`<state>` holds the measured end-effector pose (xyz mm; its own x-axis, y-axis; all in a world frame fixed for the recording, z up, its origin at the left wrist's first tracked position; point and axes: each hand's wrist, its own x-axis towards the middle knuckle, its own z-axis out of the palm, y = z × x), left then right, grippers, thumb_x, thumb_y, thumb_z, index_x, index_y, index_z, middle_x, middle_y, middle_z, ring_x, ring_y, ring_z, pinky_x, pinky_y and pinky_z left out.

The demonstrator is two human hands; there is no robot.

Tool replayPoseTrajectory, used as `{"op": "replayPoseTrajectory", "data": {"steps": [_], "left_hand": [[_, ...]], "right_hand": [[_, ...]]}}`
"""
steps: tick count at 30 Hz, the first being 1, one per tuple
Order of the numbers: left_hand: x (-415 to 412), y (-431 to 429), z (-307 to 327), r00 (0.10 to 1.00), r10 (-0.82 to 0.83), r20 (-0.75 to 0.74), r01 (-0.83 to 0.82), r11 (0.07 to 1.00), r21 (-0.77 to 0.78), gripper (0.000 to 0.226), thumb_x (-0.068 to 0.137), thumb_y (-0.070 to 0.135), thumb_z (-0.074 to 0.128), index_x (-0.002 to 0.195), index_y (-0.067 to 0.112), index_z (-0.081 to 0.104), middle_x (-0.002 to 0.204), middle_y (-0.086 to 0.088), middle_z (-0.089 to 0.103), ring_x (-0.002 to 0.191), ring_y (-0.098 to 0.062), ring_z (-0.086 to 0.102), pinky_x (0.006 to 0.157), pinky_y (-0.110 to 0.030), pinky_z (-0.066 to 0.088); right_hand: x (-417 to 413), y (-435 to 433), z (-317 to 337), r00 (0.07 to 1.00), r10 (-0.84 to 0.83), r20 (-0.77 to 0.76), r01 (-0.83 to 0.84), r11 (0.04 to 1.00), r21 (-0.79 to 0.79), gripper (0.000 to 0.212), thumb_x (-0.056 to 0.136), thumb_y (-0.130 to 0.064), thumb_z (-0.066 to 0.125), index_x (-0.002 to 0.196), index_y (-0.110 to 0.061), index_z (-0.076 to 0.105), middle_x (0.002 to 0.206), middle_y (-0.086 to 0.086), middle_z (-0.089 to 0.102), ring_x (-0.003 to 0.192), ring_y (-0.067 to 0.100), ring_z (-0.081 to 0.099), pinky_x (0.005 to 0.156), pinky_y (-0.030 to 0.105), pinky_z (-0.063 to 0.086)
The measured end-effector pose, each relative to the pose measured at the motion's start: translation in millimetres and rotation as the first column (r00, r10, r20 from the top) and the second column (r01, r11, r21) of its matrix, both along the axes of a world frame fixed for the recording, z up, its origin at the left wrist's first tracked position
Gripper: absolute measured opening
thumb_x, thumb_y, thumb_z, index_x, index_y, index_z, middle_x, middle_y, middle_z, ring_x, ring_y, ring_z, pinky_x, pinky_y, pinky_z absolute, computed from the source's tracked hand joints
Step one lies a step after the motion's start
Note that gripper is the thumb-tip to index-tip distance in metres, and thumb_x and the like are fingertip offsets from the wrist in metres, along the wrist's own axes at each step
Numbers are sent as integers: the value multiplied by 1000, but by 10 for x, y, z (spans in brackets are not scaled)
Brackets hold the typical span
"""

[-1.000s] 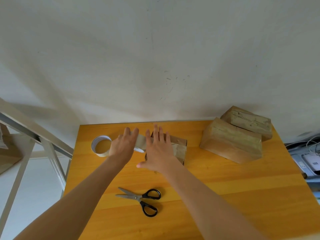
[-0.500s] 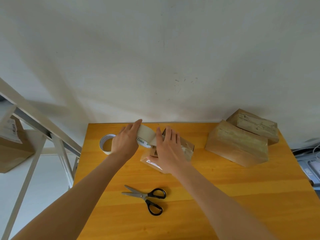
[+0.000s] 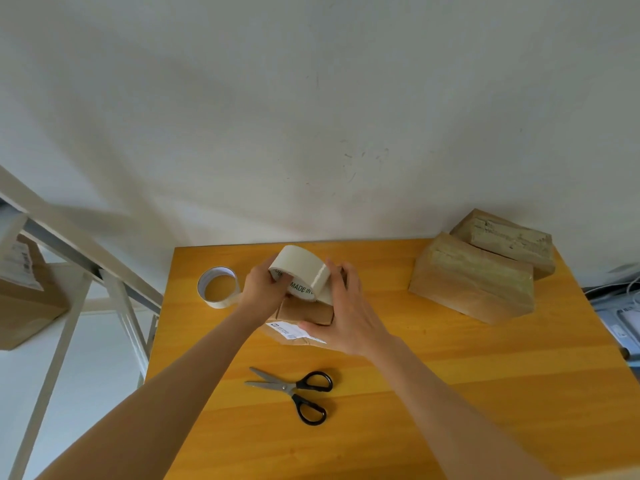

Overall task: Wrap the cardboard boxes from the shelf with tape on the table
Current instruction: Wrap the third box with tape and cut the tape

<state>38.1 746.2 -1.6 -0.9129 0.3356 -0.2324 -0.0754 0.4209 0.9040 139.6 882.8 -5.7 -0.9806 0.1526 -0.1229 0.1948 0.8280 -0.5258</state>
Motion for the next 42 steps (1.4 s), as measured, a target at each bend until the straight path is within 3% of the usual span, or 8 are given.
{"op": "replayPoseTrajectory", "data": {"steps": [5,11,16,23,29,32,35,42], "left_hand": [[14,44,2,993,-14,-116,12,1000,-18,28,85,-5,52,103,15,57,89,-1,62,85,-18,57,59,-21,46],[-90,-98,-33,964,-98,-249,46,978,-204,35,82,-10,48,112,8,49,94,-8,62,84,-26,57,58,-30,45],[-167,-165,12,889,-261,-376,108,918,-382,37,80,-10,49,112,9,49,95,-6,55,80,-21,50,50,-21,31],[-192,-219,-26,782,-421,-459,103,815,-571,43,82,-2,57,122,12,51,108,-13,57,83,-37,61,51,-33,42],[-96,-196,-107,814,-314,-488,82,895,-439,49,78,-10,52,124,8,56,110,-15,60,86,-37,61,55,-36,48],[-49,-94,-160,832,-315,-457,99,894,-436,41,80,-7,53,118,8,58,105,-14,60,87,-36,60,59,-38,48],[-18,-13,-194,850,-289,-439,91,904,-418,37,83,-5,52,116,10,55,96,-12,63,82,-31,60,58,-36,47],[43,38,-284,930,-172,-324,59,942,-331,32,87,-3,50,116,8,54,93,-7,63,78,-23,55,50,-19,34]], "right_hand": [[31,111,21,998,35,48,-35,999,-4,112,71,-60,70,151,-21,2,145,7,10,134,28,23,106,44,39],[143,273,-22,991,72,116,-73,997,8,103,78,-61,64,151,-28,-2,147,5,2,134,30,23,107,43,39],[160,343,-70,985,85,153,-86,996,4,99,80,-61,60,146,-45,-12,151,6,-5,136,33,23,105,47,40],[218,471,-116,975,101,199,-104,995,5,95,82,-58,61,142,-54,-13,154,2,-15,143,32,14,106,47,40],[271,561,-198,967,82,242,-112,988,111,108,74,-58,69,148,-41,-7,151,6,-1,133,32,30,104,46,41],[269,514,-232,961,31,276,-104,961,255,107,78,-53,65,151,-28,-9,156,14,-13,145,35,1,117,53,13],[221,427,-299,969,28,246,-115,930,348,113,80,-58,62,150,-16,-17,152,13,-34,141,29,-27,116,51,-6],[171,393,-437,985,61,159,-120,911,395,125,75,-72,57,146,-6,-23,157,12,-18,146,25,-13,118,43,-9]]}}
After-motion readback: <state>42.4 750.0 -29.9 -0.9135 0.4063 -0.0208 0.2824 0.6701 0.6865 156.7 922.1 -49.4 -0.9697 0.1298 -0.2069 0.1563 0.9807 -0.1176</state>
